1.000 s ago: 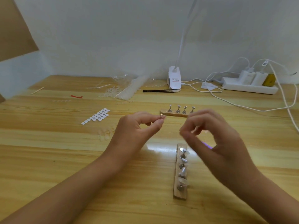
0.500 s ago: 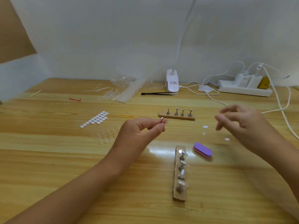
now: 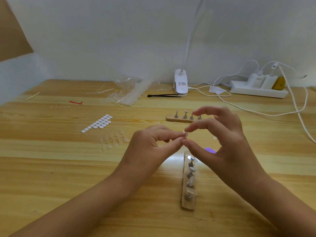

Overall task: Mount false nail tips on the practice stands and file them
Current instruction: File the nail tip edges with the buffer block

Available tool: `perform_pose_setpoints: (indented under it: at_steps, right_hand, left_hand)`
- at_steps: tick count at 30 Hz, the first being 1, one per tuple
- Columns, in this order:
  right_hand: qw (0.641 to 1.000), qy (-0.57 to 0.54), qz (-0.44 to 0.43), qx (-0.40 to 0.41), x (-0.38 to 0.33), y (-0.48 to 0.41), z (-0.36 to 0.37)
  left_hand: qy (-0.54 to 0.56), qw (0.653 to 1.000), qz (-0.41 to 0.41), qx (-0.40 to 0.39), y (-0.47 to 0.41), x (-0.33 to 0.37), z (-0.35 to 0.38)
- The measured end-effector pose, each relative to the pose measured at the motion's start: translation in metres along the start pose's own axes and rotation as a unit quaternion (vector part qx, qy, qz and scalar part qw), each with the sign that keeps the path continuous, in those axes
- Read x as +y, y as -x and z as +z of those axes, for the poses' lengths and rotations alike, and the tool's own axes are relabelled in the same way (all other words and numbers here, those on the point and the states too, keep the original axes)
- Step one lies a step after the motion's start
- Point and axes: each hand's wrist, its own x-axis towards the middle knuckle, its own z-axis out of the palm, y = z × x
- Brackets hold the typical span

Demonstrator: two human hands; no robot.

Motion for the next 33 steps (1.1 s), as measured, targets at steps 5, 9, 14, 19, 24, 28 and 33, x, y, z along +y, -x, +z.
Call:
perform_pose_setpoints:
  at_steps: [5,9,14,19,24,28,33]
  right_hand:
    - [1.000,-0.015,0.007,0.021,0.003,-0.002,0.000]
    - [0.999,-0.010,-0.004,0.033,0.004,-0.001,0.002]
    - [0.988,0.131,-0.071,0.041,0.004,-0.003,0.000]
    - [0.999,0.019,-0.036,0.005,-0.003,0.002,0.006]
    - [0.991,-0.121,0.019,-0.059,-0.014,0.009,0.007]
    - [0.989,-0.146,-0.012,-0.019,-0.017,0.002,-0.001]
    - [0.997,0.018,0.059,0.036,0.026,-0.014,-0.035]
  left_hand:
    - [-0.009,1.000,0.007,-0.003,0.002,0.002,0.004]
    - [0.006,0.999,-0.032,-0.009,0.002,0.002,0.005]
    - [0.056,0.993,-0.101,-0.022,-0.002,0.005,0.004]
    - [0.080,0.989,-0.122,-0.026,-0.002,0.007,0.002]
    - [0.110,0.986,-0.126,-0.014,-0.006,0.006,-0.001]
    - [0.146,0.980,-0.132,0.015,-0.008,0.000,-0.006]
    - [0.151,0.980,-0.129,0.009,-0.008,-0.002,-0.008]
